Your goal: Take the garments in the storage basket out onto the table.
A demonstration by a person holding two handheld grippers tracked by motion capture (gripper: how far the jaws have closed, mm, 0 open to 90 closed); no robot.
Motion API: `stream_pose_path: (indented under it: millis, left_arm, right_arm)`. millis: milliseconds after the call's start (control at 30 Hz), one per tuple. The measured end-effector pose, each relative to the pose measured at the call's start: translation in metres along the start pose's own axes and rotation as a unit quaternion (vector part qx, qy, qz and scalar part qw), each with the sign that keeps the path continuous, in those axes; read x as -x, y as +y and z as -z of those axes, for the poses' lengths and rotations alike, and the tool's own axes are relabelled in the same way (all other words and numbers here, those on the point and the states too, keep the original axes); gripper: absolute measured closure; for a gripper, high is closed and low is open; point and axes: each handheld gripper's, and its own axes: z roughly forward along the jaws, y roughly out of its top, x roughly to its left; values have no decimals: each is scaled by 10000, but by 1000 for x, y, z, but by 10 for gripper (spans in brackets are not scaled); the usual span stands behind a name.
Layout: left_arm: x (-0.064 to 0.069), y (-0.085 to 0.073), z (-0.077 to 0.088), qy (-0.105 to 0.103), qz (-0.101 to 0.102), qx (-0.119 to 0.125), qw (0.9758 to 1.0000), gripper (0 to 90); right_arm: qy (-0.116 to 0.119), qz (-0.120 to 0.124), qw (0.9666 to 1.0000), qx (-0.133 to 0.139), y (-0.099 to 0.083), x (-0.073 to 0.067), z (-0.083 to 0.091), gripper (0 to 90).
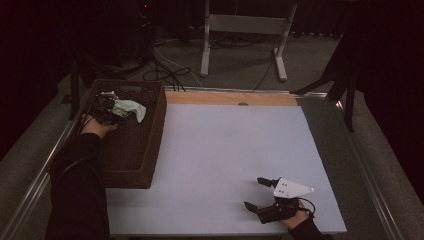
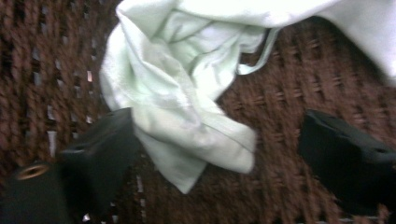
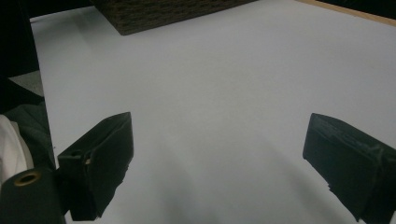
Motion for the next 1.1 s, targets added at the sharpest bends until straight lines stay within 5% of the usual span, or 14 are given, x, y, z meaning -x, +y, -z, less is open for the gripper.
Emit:
stream_pose_path:
  millis: [133, 233, 400, 500, 567, 633, 900, 1100]
  left_arm:
    - [2, 4, -4, 138, -197, -59, 9997, 209]
    - [0, 6, -8, 219, -94, -116, 9996, 261]
    - [0, 6, -16, 127, -211, -332, 9991, 368]
    - [-1, 5, -17, 70, -185, -420, 9989, 557]
    - [0, 6, -16, 145, -267, -426, 9986, 773]
    - [-1, 7, -12, 201, -243, -386, 9988, 857]
    - [2, 9, 10, 159, -426, -117, 9989, 877]
    - [1, 8, 27, 49, -360, 111, 9993, 877]
  right_arm:
    - [18, 16, 10000, -15, 0, -1, -1, 91]
    - [5, 12, 10000, -29, -1, -1, -1, 91]
    - [-10, -7, 10000, -27, -1, -1, 0, 91]
    - [-7, -17, 10000, -41, -1, -1, -1, 91]
    - [-1, -5, 10000, -47, -1, -1, -1, 91]
    - [-8, 4, 10000, -49, -1, -1, -1, 91]
    - [-17, -7, 10000, 1, -1, 0, 1, 91]
    - [-14, -37, 10000, 33, 0, 0, 2, 91]
